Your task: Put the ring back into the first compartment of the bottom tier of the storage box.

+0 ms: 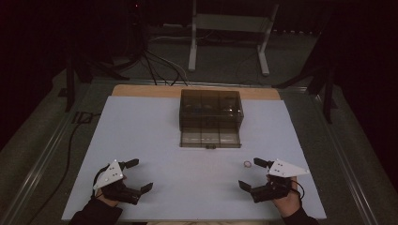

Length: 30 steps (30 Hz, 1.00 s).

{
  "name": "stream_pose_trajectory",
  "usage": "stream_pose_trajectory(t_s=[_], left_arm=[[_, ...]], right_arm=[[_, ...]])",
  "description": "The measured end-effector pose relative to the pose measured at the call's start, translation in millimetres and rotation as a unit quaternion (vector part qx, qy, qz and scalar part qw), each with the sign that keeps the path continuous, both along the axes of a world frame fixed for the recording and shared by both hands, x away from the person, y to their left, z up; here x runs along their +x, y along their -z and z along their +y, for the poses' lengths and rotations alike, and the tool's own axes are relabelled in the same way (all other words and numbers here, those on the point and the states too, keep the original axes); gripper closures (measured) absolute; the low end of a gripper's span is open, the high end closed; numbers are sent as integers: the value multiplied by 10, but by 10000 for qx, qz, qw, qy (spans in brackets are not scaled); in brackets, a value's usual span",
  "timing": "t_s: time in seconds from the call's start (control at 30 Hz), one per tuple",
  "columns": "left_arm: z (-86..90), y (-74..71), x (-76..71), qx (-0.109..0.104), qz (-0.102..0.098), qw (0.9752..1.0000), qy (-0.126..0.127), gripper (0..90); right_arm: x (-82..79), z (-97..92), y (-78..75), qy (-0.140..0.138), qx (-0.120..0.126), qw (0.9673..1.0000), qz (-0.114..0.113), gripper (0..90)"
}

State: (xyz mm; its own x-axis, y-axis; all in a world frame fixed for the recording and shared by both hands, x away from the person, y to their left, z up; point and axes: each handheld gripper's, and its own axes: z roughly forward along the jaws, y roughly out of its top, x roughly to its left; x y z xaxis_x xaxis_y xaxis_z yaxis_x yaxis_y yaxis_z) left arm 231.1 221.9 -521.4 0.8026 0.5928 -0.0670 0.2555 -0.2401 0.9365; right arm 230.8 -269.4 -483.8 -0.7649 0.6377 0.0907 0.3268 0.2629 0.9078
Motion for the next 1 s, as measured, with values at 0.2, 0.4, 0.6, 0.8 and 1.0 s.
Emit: stream_pose_trajectory(t_s=[0.2,0.4,0.6,0.8,1.0], left_arm=[[-2,2,1,32,6,10000,-12,6],[0,2,5,-20,4,10000,21,6],[1,1,4,-29,4,10000,21,6],[6,0,6,-44,10,10000,12,6],[6,2,7,-38,19,10000,11,6]], right_arm=[[48,11,-47,185,-13,9998,-58,0],[125,-7,-79,515,5,9986,-92,0],[201,-21,-92,847,-9,9964,-74,0],[276,-28,-93,1218,-103,9925,-61,0],[340,-46,-82,1458,-135,9892,-12,0]])
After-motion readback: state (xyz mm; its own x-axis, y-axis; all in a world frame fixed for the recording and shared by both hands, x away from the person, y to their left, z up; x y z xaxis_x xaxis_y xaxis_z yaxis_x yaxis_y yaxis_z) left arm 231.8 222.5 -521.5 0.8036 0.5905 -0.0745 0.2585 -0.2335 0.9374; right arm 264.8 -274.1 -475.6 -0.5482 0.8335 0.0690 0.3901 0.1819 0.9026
